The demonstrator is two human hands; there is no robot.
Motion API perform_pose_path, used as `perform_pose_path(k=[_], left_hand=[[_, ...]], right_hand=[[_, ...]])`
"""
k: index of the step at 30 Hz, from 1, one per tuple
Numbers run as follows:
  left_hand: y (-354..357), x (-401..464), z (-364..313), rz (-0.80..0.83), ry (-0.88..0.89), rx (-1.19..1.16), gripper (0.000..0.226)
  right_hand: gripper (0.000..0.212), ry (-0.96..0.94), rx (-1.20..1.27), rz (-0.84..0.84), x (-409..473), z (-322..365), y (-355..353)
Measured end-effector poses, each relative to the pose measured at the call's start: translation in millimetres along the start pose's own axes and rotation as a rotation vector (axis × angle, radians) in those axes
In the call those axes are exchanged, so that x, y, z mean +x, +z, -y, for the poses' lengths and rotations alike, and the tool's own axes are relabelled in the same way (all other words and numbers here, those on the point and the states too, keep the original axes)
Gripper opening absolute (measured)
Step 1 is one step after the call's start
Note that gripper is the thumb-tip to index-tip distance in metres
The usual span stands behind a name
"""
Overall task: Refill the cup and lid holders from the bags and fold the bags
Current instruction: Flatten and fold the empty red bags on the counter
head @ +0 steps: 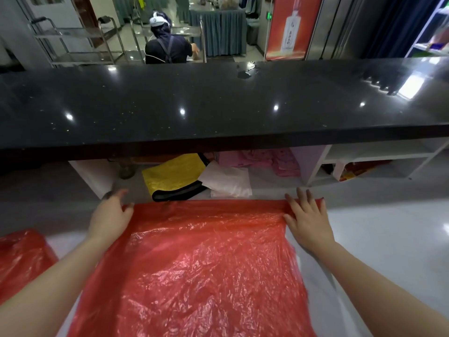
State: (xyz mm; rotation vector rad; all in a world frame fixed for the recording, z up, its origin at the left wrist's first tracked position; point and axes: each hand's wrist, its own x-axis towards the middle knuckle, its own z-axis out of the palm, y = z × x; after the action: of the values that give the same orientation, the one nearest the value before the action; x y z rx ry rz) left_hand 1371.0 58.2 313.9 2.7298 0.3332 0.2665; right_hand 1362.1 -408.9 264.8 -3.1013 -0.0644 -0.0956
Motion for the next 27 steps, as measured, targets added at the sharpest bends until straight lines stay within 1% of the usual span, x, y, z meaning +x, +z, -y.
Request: perform_pose_path(k=[1, 3, 5, 6, 7, 8, 10, 12, 14, 18, 19, 21, 23, 24, 27], left_hand=[[3, -5, -3, 0.009, 0.070, 0.049, 0.041], [11, -14, -6, 0.016, 0.190, 0.106, 0.039], [18, -20, -8, 0.001, 0.233, 0.144, 0.037], [22, -22, -8, -0.011, 0.215, 0.151, 0.036], [25, -24, -8, -0.016, 0.178, 0.151, 0.034], [27, -26, -8, -0.011, 0.138, 0.149, 0.033], [32, -29, -5, 0.032, 0.093, 0.153, 0.035], [40, -33, 5, 0.123, 0.117, 0.229, 0.046], [46, -34, 15, 0.218, 0.145, 0.318, 0.058], [47, -27, 16, 0.323, 0.084, 0.375, 0.068], [45, -26, 12, 0.325, 0.081, 0.395, 0.070], [40, -29, 5, 0.263, 0.096, 0.406, 0.074], [35, -38, -4, 0.180, 0.137, 0.349, 0.079], [34, -44, -11, 0.167, 0.167, 0.316, 0.081], [33, -69, -31, 0.217, 0.229, 0.282, 0.079]], right_hand=[[0.058, -0.008, -0.018, -0.009, -1, 2, -1], [0.052, -0.044, 0.004, -0.085, -3, 9, -4], [0.039, -0.093, 0.057, -0.203, -6, 19, -5], [0.035, -0.096, 0.081, -0.241, -7, 22, -3], [0.034, -0.077, 0.099, -0.233, -8, 23, -1], [0.037, -0.038, 0.103, -0.187, -9, 23, -1], [0.052, 0.094, 0.098, -0.027, -8, 17, 1], [0.066, 0.226, 0.092, 0.099, -5, 8, 3], [0.074, 0.265, 0.079, 0.159, -2, 2, 4], [0.077, 0.271, 0.057, 0.223, 4, -7, -6], [0.077, 0.274, 0.063, 0.234, 6, -9, -10], [0.075, 0.256, 0.070, 0.212, 7, -6, -17], [0.074, 0.187, 0.080, 0.154, 4, 5, -20], [0.073, 0.143, 0.095, 0.138, 1, 13, -21], [0.071, 0.000, 0.117, 0.144, -13, 41, -18]])
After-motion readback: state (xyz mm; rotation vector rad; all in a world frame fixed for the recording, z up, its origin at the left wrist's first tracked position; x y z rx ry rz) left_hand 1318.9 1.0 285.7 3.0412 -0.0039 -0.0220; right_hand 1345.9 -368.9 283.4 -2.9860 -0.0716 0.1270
